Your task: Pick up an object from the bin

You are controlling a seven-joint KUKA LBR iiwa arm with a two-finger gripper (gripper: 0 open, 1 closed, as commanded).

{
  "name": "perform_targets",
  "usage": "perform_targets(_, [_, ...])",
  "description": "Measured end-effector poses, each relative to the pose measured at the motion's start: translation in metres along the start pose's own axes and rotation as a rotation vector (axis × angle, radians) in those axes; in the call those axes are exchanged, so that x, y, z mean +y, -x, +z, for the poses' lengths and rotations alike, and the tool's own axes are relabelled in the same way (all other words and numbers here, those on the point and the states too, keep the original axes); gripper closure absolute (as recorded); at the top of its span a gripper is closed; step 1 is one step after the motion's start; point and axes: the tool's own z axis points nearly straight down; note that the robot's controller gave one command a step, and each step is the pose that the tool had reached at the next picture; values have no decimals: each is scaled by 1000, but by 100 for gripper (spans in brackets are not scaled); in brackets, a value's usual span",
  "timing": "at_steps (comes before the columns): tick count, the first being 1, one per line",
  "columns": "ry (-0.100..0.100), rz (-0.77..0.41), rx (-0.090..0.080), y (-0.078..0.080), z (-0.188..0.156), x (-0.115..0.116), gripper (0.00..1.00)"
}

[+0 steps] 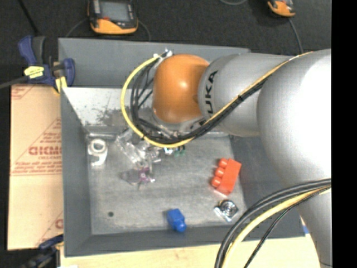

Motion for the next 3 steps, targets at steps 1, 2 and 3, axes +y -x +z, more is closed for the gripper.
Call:
perform_targets(1, [2,290,7,-12,2,39,0])
perform_targets(2, [6,441,-9,-23,26,21,0])
perform_targets(3, [5,418,-14,-39,26,12,0])
